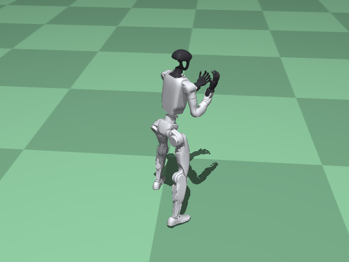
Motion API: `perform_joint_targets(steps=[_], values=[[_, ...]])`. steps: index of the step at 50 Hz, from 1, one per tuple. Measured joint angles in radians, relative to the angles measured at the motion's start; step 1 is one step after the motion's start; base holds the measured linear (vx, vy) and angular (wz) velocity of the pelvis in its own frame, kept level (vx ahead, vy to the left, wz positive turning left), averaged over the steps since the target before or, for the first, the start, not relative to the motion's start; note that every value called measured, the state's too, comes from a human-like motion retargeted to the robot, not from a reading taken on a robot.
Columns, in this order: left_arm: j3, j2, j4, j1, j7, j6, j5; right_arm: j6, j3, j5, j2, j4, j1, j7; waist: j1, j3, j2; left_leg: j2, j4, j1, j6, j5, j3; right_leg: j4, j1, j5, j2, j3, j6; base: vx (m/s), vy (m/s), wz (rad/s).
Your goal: Kungfu
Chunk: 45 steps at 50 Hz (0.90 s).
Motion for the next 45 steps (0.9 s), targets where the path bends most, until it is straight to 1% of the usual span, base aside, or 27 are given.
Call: perform_joint_targets(steps=[2, 5, 7, 10, 13, 15, 17, 18, 19, 20, 21, 22, 23, 24, 25, 26, 27, 28, 30, 33, 34, 37, 38, 40, 42, 45], values=[[0.022, 0.070, -0.049, 0.036, 0.030, -0.060, 0.082, 0.033, 0.025, -0.099, -0.034, 0.021, -0.068, -0.059, 0.079, -0.021, -0.033, -0.017, -0.020, -0.017, -0.004, 0.017, -0.012, -0.017, 0.010, -0.006, -0.008, -0.034, -0.014, 0.00, 0.08, 0.88], [0.089, 0.196, -0.120, 0.093, 0.092, -0.139, 0.212, 0.071, 0.075, -0.163, -0.088, 0.064, -0.189, -0.100, 0.189, -0.030, -0.084, -0.047, -0.057, -0.038, 0.002, 0.072, -0.046, -0.039, 0.053, -0.020, -0.016, -0.107, -0.026, -0.07, -0.03, 1.28], [0.149, 0.276, -0.159, 0.151, 0.145, -0.159, 0.285, 0.081, 0.084, -0.162, -0.127, 0.130, -0.281, -0.099, 0.256, -0.036, -0.120, -0.074, -0.089, -0.053, -0.002, 0.105, -0.081, -0.050, 0.082, -0.029, -0.010, -0.154, -0.027, -0.01, -0.18, 1.63], [0.261, 0.389, -0.196, 0.264, 0.221, -0.142, 0.345, 0.093, 0.075, -0.120, -0.182, 0.314, -0.421, -0.094, 0.358, -0.048, -0.180, -0.104, -0.147, -0.064, -0.020, 0.149, -0.111, -0.065, 0.123, -0.040, 0.010, -0.233, -0.030, 0.01, -0.22, 1.69], [0.420, 0.493, -0.167, 0.372, 0.317, -0.106, 0.391, 0.120, 0.097, -0.135, -0.213, 0.561, -0.588, -0.058, 0.456, -0.014, -0.230, -0.143, -0.210, -0.057, -0.038, 0.210, -0.184, -0.075, 0.163, -0.057, 0.038, -0.270, -0.029, -0.10, -0.29, 1.45], [0.548, 0.566, -0.113, 0.444, 0.382, -0.105, 0.456, 0.107, 0.101, -0.202, -0.234, 0.764, -0.713, 0.028, 0.504, 0.024, -0.253, -0.174, -0.252, -0.046, -0.035, 0.260, -0.236, -0.077, 0.191, -0.073, 0.061, -0.286, -0.037, -0.10, -0.37, 1.48], [0.684, 0.636, 0.007, 0.503, 0.453, -0.143, 0.627, 0.035, 0.111, -0.367, -0.256, 1.021, -0.854, 0.080, 0.540, 0.062, -0.267, -0.206, -0.293, -0.029, -0.035, 0.305, -0.287, -0.079, 0.226, -0.086, 0.082, -0.303, -0.038, -0.05, -0.35, 1.50], [0.751, 0.668, 0.095, 0.526, 0.503, -0.172, 0.760, -0.001, 0.119, -0.505, -0.257, 1.156, -0.921, 0.050, 0.553, 0.078, -0.267, -0.220, -0.313, -0.018, -0.039, 0.326, -0.313, -0.081, 0.246, -0.092, 0.094, -0.314, -0.038, 0.00, -0.29, 1.41], [0.820, 0.700, 0.207, 0.540, 0.573, -0.205, 0.933, -0.023, 0.123, -0.726, -0.247, 1.290, -0.985, -0.037, 0.561, 0.088, -0.264, -0.230, -0.332, -0.006, -0.045, 0.345, -0.337, -0.084, 0.264, -0.097, 0.105, -0.328, -0.036, 0.02, -0.23, 1.31], [0.890, 0.732, 0.331, 0.552, 0.652, -0.241, 1.127, -0.039, 0.125, -0.988, -0.232, 1.422, -1.048, -0.153, 0.568, 0.097, -0.260, -0.239, -0.351, 0.005, -0.053, 0.362, -0.361, -0.086, 0.281, -0.102, 0.115, -0.342, -0.035, 0.00, -0.19, 1.13], [0.955, 0.767, 0.465, 0.563, 0.771, -0.246, 1.357, 0.028, 0.113, -1.288, -0.211, 1.541, -1.092, -0.294, 0.575, 0.101, -0.254, -0.240, -0.368, 0.017, -0.061, 0.376, -0.367, -0.087, 0.293, -0.106, 0.122, -0.355, -0.034, -0.01, -0.16, 0.97], [1.020, 0.803, 0.608, 0.570, 0.896, -0.229, 1.587, 0.128, 0.101, -1.539, -0.191, 1.660, -1.134, -0.410, 0.583, 0.105, -0.249, -0.241, -0.383, 0.029, -0.068, 0.388, -0.372, -0.087, 0.305, -0.109, 0.128, -0.365, -0.034, -0.03, -0.11, 0.81], [1.083, 0.840, 0.769, 0.566, 1.033, -0.170, 1.817, 0.290, 0.089, -1.693, -0.174, 1.776, -1.168, -0.480, 0.593, 0.109, -0.243, -0.243, -0.396, 0.039, -0.074, 0.398, -0.376, -0.086, 0.314, -0.112, 0.133, -0.374, -0.033, -0.02, -0.08, 0.73], [1.138, 0.880, 0.929, 0.555, 1.133, -0.063, 2.016, 0.453, 0.066, -1.767, -0.151, 1.894, -1.200, -0.532, 0.599, 0.114, -0.240, -0.246, -0.406, 0.049, -0.078, 0.406, -0.382, -0.084, 0.322, -0.114, 0.137, -0.378, -0.032, -0.02, -0.09, 0.66], [1.190, 0.922, 1.090, 0.541, 1.215, 0.069, 2.197, 0.616, 0.038, -1.802, -0.127, 2.013, -1.229, -0.575, 0.603, 0.119, -0.238, -0.250, -0.415, 0.057, -0.081, 0.413, -0.390, -0.082, 0.329, -0.115, 0.141, -0.381, -0.030, 0.01, -0.11, 0.64], [1.225, 0.969, 1.211, 0.565, 1.160, 0.120, 2.258, 0.613, 0.033, -1.779, -0.130, 2.079, -1.249, -0.542, 0.604, 0.124, -0.238, -0.256, -0.420, 0.063, -0.081, 0.418, -0.403, -0.080, 0.337, -0.114, 0.144, -0.384, -0.027, 0.04, -0.11, 0.61], [1.251, 1.017, 1.324, 0.591, 1.114, 0.158, 2.290, 0.576, 0.038, -1.751, -0.135, 2.126, -1.266, -0.500, 0.604, 0.128, -0.238, -0.262, -0.424, 0.067, -0.082, 0.423, -0.415, -0.079, 0.343, -0.112, 0.148, -0.388, -0.025, 0.05, -0.08, 0.55], [1.259, 1.067, 1.424, 0.623, 1.085, 0.167, 2.262, 0.472, 0.065, -1.709, -0.148, 2.137, -1.274, -0.437, 0.602, 0.130, -0.238, -0.267, -0.425, 0.069, -0.082, 0.426, -0.422, -0.079, 0.349, -0.110, 0.151, -0.391, -0.023, 0.03, -0.06, 0.45], [1.295, 1.112, 1.574, 0.675, 1.124, 0.183, 2.172, 0.322, 0.076, -1.654, -0.157, 2.122, -1.263, -0.380, 0.601, 0.126, -0.236, -0.272, -0.423, 0.071, -0.084, 0.428, -0.430, -0.077, 0.355, -0.111, 0.157, -0.393, -0.023, 0.01, -0.02, 0.17], [1.361, 1.062, 1.574, 0.759, 1.115, 0.114, 2.082, 0.359, 0.052, -1.650, -0.147, 2.116, -1.235, -0.468, 0.611, 0.119, -0.230, -0.275, -0.413, 0.068, -0.086, 0.424, -0.431, -0.075, 0.355, -0.122, 0.155, -0.393, -0.033, 0.01, 0.07, -0.04], [1.382, 1.051, 1.574, 0.779, 1.122, 0.111, 2.078, 0.363, 0.057, -1.670, -0.148, 2.118, -1.231, -0.470, 0.614, 0.118, -0.230, -0.276, -0.411, 0.068, -0.087, 0.424, -0.431, -0.074, 0.355, -0.124, 0.154, -0.393, -0.034, 0.00, 0.00, 0.00], [1.404, 1.046, 1.574, 0.812, 1.138, 0.143, 2.087, 0.381, 0.063, -1.717, -0.152, 2.122, -1.223, -0.449, 0.613, 0.118, -0.236, -0.278, -0.413, 0.075, -0.090, 0.425, -0.434, -0.071, 0.360, -0.128, 0.152, -0.392, -0.037, 0.03, -0.05, 0.01], [1.402, 1.048, 1.574, 0.811, 1.134, 0.152, 2.094, 0.394, 0.057, -1.720, -0.151, 2.122, -1.219, -0.457, 0.612, 0.117, -0.238, -0.278, -0.416, 0.077, -0.091, 0.426, -0.433, -0.070, 0.361, -0.129, 0.152, -0.394, -0.037, 0.03, -0.06, 0.02], [1.397, 1.051, 1.574, 0.797, 1.127, 0.155, 2.097, 0.391, 0.050, -1.718, -0.148, 2.116, -1.210, -0.477, 0.608, 0.113, -0.240, -0.278, -0.420, 0.079, -0.092, 0.427, -0.430, -0.071, 0.361, -0.128, 0.150, -0.398, -0.036, 0.00, 0.00, 0.00], [1.384, 1.055, 1.574, 0.764, 1.130, 0.134, 2.075, 0.367, 0.054, -1.707, -0.145, 2.111, -1.206, -0.495, 0.600, 0.108, -0.240, -0.282, -0.423, 0.077, -0.090, 0.427, -0.433, -0.073, 0.359, -0.126, 0.148, -0.401, -0.033, 0.00, 0.00, 0.00], [1.350, 1.072, 1.574, 0.684, 1.163, 0.059, 2.053, 0.359, 0.054, -1.708, -0.141, 2.095, -1.198, -0.506, 0.588, 0.104, -0.240, -0.291, -0.423, 0.074, -0.083, 0.428, -0.440, -0.075, 0.355, -0.118, 0.144, -0.405, -0.025, 0.00, 0.00, 0.00]])
